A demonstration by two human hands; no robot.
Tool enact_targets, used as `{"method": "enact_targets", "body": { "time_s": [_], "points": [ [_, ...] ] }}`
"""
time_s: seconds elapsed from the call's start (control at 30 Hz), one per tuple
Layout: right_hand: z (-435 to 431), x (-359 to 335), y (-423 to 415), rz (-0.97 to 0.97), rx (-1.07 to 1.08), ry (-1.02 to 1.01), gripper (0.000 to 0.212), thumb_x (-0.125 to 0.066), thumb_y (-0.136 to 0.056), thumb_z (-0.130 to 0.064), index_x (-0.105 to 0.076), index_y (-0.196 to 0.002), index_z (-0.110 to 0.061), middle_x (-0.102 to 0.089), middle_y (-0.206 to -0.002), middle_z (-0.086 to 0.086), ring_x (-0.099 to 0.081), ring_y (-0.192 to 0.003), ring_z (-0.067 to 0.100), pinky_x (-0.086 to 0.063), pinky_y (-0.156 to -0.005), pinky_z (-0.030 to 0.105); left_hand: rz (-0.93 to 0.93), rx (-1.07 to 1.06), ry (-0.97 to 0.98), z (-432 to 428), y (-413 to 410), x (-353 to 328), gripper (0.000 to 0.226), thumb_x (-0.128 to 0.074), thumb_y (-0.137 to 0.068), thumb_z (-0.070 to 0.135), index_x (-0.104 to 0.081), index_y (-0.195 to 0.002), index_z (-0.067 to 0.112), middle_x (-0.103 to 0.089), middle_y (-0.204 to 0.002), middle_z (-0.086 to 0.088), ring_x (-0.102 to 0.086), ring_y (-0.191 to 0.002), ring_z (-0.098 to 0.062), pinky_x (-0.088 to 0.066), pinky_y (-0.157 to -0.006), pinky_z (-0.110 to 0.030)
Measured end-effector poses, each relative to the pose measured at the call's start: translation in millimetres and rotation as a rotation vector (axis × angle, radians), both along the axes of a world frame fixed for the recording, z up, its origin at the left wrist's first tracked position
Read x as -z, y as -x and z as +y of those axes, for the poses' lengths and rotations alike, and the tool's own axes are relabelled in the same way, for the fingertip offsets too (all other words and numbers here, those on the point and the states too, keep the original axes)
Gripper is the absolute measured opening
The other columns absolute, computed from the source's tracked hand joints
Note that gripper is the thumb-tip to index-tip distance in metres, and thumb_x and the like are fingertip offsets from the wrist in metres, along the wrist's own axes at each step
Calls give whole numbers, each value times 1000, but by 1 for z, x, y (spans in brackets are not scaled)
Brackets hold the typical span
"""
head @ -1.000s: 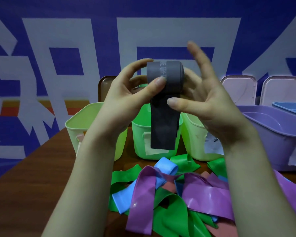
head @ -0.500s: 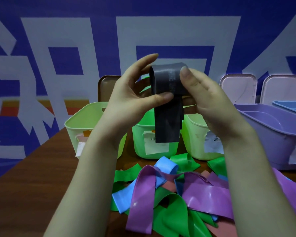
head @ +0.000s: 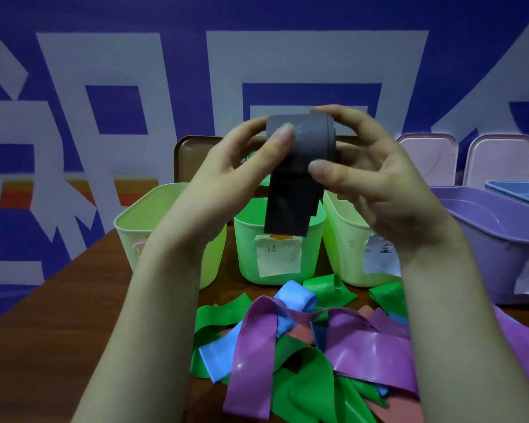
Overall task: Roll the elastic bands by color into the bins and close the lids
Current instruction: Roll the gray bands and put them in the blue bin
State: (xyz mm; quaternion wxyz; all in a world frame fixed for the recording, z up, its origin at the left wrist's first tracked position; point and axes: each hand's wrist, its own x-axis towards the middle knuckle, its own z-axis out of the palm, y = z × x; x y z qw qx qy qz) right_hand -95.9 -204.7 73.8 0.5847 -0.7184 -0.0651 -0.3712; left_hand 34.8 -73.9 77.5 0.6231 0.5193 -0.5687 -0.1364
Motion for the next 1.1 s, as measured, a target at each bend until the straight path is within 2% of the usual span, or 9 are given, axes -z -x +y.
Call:
{"method": "enact_targets", "body": {
  "time_s": [0.13,0.37,0.53,0.63,0.73,0.83,0.93,1.0,1.1],
  "points": [
    [0,0,2,12,-29,84,64,-74,-66,-5,-49,-123,-20,-59,-120,22,-62,-108,37,-53,-90,43,-13,-31,-29,-1,-1,-1,43,-49,-74,53,-58,-110,32,-71,-91,13,-69,-89,-5,-58,-73,-23],
    [-1,2,0,-8,-53,112,65,-76,-67,9,-49,-119,-19,-52,-129,25,-58,-115,37,-52,-92,40,30,-57,-50,-1,-4,0,46,-66,-81,46,-59,-121,24,-73,-100,0,-69,-94,-11,-58,-78,-29],
    [-3,4,-5,26,-56,33,85,-76,-67,0,-38,-139,-21,-51,-136,17,-56,-121,31,-47,-101,45,173,8,38,1,-5,-1,51,-71,-79,30,-57,-126,15,-72,-87,3,-70,-87,-11,-55,-68,-24],
    [-3,6,-8,52,-8,20,78,-75,-70,-1,-40,-139,-9,-55,-132,15,-57,-119,29,-47,-100,44,230,42,79,3,-6,-2,53,-68,-78,23,-54,-128,14,-73,-87,3,-71,-91,-16,-55,-70,-25],
    [-2,6,-7,63,-32,11,69,-66,-77,0,-39,-140,-7,-54,-133,18,-54,-123,31,-48,-99,44,196,36,75,3,-8,-2,58,-69,-76,21,-52,-131,15,-71,-101,-8,-70,-97,-21,-57,-79,-32],
    [3,3,-5,54,-42,-56,61,-62,-84,-15,-39,-140,-9,-57,-131,15,-59,-118,29,-53,-93,41,146,39,59,4,-10,-1,58,-72,-75,19,-53,-129,21,-68,-110,-14,-69,-100,-23,-56,-87,-39],
    [7,1,-6,55,29,-61,56,-62,-84,-34,-47,-133,-13,-64,-120,5,-64,-110,21,-56,-81,32,107,48,64,3,-10,0,57,-75,-70,14,-56,-122,27,-67,-112,-13,-69,-99,-23,-57,-86,-37],
    [6,1,-6,61,55,-53,53,-63,-84,-31,-49,-132,-14,-65,-119,3,-65,-108,20,-56,-79,31,95,71,70,3,-11,0,58,-76,-68,9,-57,-120,27,-66,-114,-12,-69,-100,-23,-57,-84,-36],
    [2,1,-5,84,48,-39,55,-63,-81,-19,-48,-133,-10,-61,-126,11,-62,-113,26,-55,-89,43,87,109,78,3,-15,1,64,-79,-62,-1,-58,-117,26,-66,-115,-11,-68,-103,-25,-57,-81,-34]
  ]
}}
